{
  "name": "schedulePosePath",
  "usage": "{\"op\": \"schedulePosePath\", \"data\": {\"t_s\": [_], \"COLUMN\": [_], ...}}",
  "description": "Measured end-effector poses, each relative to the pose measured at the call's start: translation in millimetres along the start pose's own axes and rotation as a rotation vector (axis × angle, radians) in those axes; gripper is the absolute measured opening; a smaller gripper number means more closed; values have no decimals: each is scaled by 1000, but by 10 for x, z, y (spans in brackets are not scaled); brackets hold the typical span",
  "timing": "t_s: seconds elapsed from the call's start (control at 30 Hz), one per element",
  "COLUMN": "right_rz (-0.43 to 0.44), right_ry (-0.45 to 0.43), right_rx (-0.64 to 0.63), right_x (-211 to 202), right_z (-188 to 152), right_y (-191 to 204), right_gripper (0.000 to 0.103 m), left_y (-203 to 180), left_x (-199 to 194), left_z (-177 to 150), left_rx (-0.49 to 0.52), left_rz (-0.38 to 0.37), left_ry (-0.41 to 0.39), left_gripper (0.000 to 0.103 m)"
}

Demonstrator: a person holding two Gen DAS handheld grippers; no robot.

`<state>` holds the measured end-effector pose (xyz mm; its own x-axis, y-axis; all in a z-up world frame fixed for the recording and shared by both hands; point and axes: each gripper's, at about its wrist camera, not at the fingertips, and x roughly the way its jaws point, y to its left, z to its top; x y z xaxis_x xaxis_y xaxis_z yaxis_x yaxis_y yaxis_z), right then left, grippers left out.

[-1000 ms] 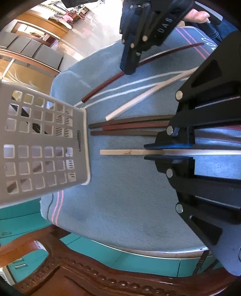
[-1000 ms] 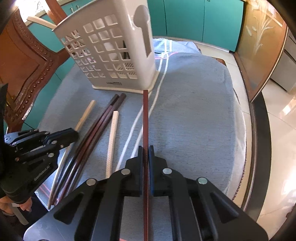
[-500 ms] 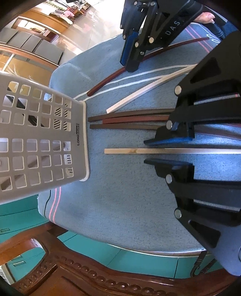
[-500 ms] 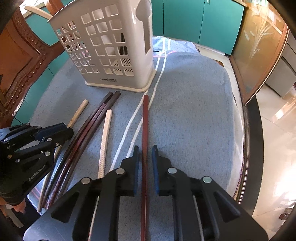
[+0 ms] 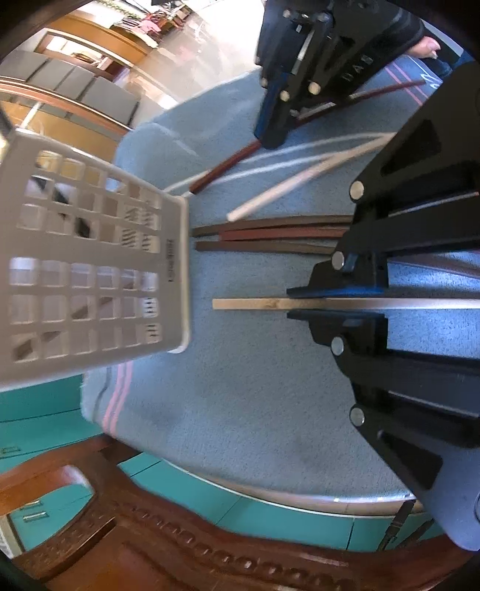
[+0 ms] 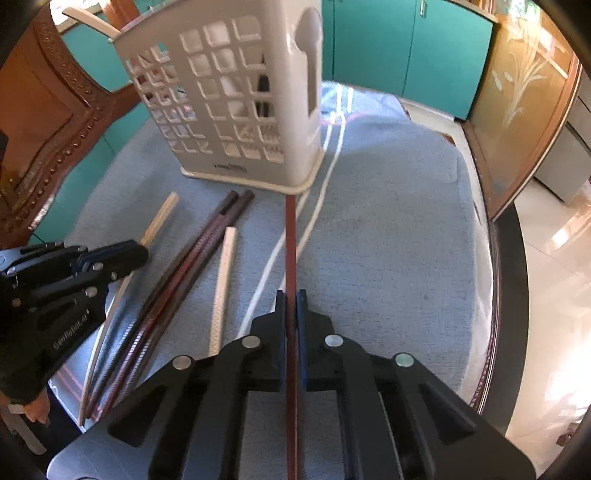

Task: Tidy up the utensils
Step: 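Lift both chopsticks over the white holder and open both tools to drop them in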

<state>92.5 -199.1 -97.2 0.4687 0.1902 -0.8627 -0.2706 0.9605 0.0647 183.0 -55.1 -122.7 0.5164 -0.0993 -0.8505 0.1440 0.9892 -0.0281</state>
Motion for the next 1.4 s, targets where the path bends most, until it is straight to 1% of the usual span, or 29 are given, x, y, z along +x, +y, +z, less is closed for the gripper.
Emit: {"op": "schedulePosePath", "data": {"t_s": [0.03,0.13,0.2,0.23,0.3,0.4,0.5,0.6,0.63,0.77,0.97,1.03,1.13,1.23,1.33,1.4], "right_rz": [0,22,47,54,70,87,109,120,121,122,128,138,152,155,166,159], "right_ry": [-18,-88,-145,-168,-217,-294,-352,-410,-430,-521,-621,-647,-685,-722,-751,-759], "right_rx": [-2,5,9,9,4,-7,-9,-2,3,27,50,66,86,106,133,152], "right_x": [-60,-335,-568,-674,-895,-1252,-1525,-1768,-1855,-2195,-2522,-2602,-2677,-2726,-2688,-2632], "right_z": [1,35,48,50,46,18,7,38,63,253,605,725,888,1038,1155,1238], "right_y": [4,-18,-40,-48,-45,-52,-64,-89,-94,-130,-196,-221,-217,-214,-219,-211], "right_gripper": [6,6,6,6,6,6,6,6,6,6,6,6,6,6,6,6], "left_y": [11,35,45,50,60,53,19,-84,-127,-260,-262,-216,-130,-84,-28,-7], "left_x": [-67,-381,-664,-761,-1069,-1470,-1824,-2138,-2219,-2522,-2753,-2780,-2774,-2713,-2614,-2565], "left_z": [15,56,71,71,56,3,-48,0,-14,97,355,432,632,801,900,954], "left_rx": [-5,-14,-12,-13,-21,-28,-24,3,13,48,32,15,-21,-41,-68,-79], "left_rz": [0,4,13,9,-23,-46,-41,-7,-1,20,36,40,37,39,23,29], "left_ry": [-26,-139,-243,-276,-374,-487,-578,-661,-677,-750,-806,-821,-842,-852,-858,-862], "left_gripper": [7,7,7,7,7,7,7,7,7,7,7,7,7,7,7,7]}}
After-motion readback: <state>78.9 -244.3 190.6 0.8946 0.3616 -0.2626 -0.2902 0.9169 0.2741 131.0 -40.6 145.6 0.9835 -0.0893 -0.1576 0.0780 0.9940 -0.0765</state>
